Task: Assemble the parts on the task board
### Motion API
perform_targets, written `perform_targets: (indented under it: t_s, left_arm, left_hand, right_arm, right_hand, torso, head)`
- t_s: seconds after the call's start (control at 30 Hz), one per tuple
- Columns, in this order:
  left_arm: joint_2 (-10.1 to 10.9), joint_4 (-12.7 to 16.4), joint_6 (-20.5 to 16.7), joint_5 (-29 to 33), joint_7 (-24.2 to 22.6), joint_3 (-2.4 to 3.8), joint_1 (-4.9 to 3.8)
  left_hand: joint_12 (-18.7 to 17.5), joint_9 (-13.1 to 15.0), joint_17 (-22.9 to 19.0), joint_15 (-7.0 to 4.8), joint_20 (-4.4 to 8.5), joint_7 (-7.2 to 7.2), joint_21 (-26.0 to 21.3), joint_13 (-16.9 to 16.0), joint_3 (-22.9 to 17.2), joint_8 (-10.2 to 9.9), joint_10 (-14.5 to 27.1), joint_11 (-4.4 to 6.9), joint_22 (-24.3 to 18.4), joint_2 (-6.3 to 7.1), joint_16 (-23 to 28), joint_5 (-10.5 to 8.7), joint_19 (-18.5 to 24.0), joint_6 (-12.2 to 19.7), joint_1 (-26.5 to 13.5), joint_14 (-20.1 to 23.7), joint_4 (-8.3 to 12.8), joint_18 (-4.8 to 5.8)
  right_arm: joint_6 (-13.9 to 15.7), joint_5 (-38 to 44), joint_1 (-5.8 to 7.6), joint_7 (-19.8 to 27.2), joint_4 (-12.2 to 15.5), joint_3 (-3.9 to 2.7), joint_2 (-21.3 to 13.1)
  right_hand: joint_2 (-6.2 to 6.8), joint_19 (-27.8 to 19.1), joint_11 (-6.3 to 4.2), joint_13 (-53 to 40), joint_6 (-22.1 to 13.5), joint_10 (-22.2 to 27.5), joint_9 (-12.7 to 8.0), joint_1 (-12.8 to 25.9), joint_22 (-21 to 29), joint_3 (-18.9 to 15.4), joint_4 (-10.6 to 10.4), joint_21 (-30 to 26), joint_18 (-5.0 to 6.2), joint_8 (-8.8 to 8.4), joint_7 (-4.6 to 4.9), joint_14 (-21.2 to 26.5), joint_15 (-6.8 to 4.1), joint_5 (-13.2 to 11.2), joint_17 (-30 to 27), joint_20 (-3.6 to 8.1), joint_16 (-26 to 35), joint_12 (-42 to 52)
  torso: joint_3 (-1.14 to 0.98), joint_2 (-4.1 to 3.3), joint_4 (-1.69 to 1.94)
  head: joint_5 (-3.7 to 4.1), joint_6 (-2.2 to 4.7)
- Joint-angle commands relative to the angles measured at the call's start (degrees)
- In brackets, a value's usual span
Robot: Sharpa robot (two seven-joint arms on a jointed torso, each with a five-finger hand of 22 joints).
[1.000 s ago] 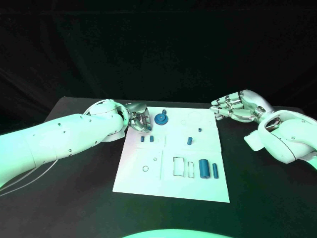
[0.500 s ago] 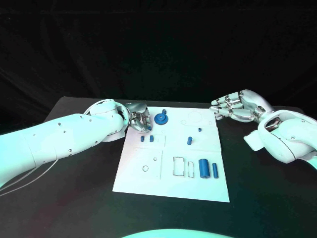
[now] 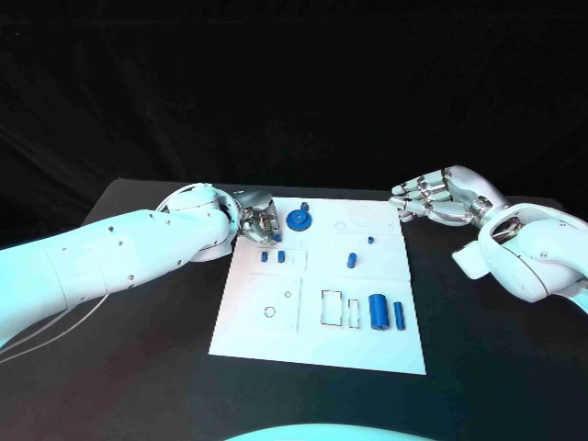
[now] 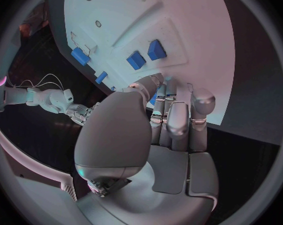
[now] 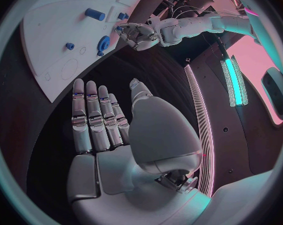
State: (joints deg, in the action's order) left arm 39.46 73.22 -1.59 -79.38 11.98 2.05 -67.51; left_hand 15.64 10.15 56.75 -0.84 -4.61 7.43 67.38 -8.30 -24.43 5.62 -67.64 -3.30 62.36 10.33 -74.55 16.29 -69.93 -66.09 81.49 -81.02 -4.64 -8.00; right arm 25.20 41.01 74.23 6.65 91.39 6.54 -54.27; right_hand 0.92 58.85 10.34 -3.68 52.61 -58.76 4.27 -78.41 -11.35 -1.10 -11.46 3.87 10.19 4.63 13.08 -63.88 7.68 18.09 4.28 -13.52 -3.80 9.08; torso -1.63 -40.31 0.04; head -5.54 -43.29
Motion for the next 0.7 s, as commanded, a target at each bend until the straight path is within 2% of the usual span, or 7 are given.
perform_targets:
  t_s: [0.03, 0.37, 0.7]
  left_arm:
    - [-0.2, 0.0, 1.5, 0.2, 0.0, -0.05, 0.07]
    - [-0.3, -0.1, 1.7, 0.2, 0.3, -0.05, 0.07]
    - [-0.1, -0.4, 1.4, -0.9, 1.5, -0.05, 0.07]
  left_hand:
    - [-0.1, 0.0, 0.0, 0.18, -0.21, -0.05, -0.3, 0.0, 0.3, -0.2, 0.0, -0.18, 0.0, -0.21, 0.4, -0.03, 0.3, 0.5, -0.4, 0.1, 0.0, 0.85]
    - [-0.4, -0.1, -0.4, 0.31, -0.31, 0.13, -0.7, 0.0, 0.4, -0.5, 0.2, -0.34, -0.4, -0.19, 0.5, -0.02, 0.5, 0.8, -0.3, 0.3, 0.1, 0.78]
    - [-1.2, -0.5, -1.0, 0.95, -0.80, 1.22, -1.4, 0.1, 0.8, -1.5, 1.0, -1.16, -1.1, 0.37, 0.8, -0.01, 0.9, 2.2, -0.6, 0.8, 0.0, 0.69]
  right_arm:
    - [-0.4, -0.1, -0.03, 0.5, 0.0, -0.02, 0.0]
    - [-0.4, -0.1, -0.03, 0.5, 0.0, -0.02, 0.0]
    - [-0.4, -0.1, -0.03, 0.4, -0.1, -0.02, 0.0]
  right_hand:
    - [-0.24, 0.1, 0.03, 0.1, -0.3, 0.3, 0.1, 0.0, 0.1, 0.0, 0.3, 0.0, 0.38, -0.01, 0.78, 0.2, 0.05, 0.2, -0.1, -0.30, 0.2, -0.1]
    - [-0.24, 0.1, 0.03, 0.1, -0.3, 0.3, 0.1, 0.0, 0.1, 0.0, 0.3, 0.0, 0.38, -0.01, 0.78, 0.2, 0.05, 0.2, -0.1, -0.30, 0.2, -0.1]
    - [-0.24, 0.1, 0.03, 0.1, -0.3, 0.4, 0.1, 0.0, 0.1, 0.0, 0.3, 0.0, 0.38, -0.01, 0.78, 0.2, 0.05, 0.2, -0.1, -0.30, 0.2, -0.1]
  torso:
    - [0.00, 0.02, 0.00]
    - [0.01, 0.00, -0.01]
    - [0.03, 0.00, 0.03]
  head:
    - [0.04, -0.04]
    - [0.08, -0.02]
    - [0.16, 0.00]
